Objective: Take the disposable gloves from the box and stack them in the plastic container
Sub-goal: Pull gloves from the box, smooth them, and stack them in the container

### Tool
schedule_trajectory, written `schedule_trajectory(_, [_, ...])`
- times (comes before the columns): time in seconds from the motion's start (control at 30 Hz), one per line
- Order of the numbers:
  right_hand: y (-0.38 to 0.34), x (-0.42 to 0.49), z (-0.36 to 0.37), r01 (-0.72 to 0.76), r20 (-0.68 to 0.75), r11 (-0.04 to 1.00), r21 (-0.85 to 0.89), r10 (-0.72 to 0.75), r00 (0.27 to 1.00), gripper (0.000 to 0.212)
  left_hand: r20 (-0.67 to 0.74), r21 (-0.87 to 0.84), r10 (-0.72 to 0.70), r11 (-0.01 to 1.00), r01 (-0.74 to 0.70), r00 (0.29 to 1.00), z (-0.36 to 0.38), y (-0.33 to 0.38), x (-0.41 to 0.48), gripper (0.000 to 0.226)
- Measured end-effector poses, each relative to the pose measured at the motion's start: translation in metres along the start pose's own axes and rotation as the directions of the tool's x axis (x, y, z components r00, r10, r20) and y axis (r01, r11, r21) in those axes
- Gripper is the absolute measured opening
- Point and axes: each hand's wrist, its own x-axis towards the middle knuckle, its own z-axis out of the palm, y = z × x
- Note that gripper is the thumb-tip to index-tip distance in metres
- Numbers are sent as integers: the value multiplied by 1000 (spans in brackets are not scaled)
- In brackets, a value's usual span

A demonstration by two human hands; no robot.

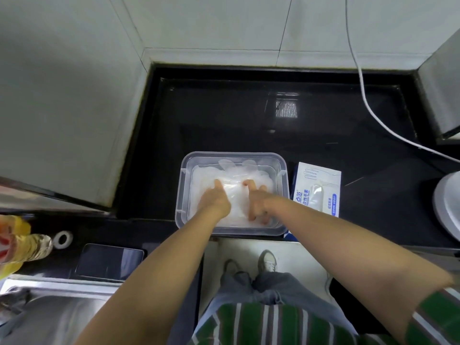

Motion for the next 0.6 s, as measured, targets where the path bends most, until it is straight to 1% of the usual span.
schedule_trajectory(0.07, [0, -1, 0, 3, 1, 1000, 24, -3, 1000, 107, -104, -16, -28, 1000, 26, 994, 2, -16, 3, 61])
schedule_trajectory(0.17, [-2, 1, 3, 7, -5, 1000, 26, -7, 1000, 111, -133, -6, -25, 1000, 24, 991, 6, -21, 7, 60])
schedule_trajectory(0.3, [-4, 1, 5, -17, 13, 1000, 1, 17, 1000, 117, -54, 32, -18, 999, 19, 998, 7, -19, 7, 78])
schedule_trajectory(0.37, [-5, -1, 5, -5, 34, 1000, -15, 5, 999, 118, 2, 102, -17, 995, 16, 1000, 4, -17, 4, 85])
schedule_trajectory(0.43, [-5, -4, 3, 0, 74, 999, -46, 3, 997, 116, 58, 221, -2, 975, -11, 998, 1, -12, -2, 87])
schedule_trajectory(0.47, [-6, -6, -1, 0, 93, 999, -52, 5, 996, 112, 66, 293, 7, 956, -26, 998, -1, -9, -7, 83])
schedule_trajectory(0.5, [-8, -9, -5, 7, 105, 999, -48, -2, 995, 104, 52, 361, 22, 932, -40, 998, -4, -5, -12, 74])
schedule_trajectory(0.53, [-11, -13, -10, 27, 102, 999, -26, -24, 994, 90, 18, 427, 45, 903, -49, 999, -8, -1, -18, 62])
schedule_trajectory(0.6, [-15, -23, -24, 91, 24, 992, 92, -93, 995, 60, -89, 556, 126, 829, -55, 988, -16, 10, -29, 43])
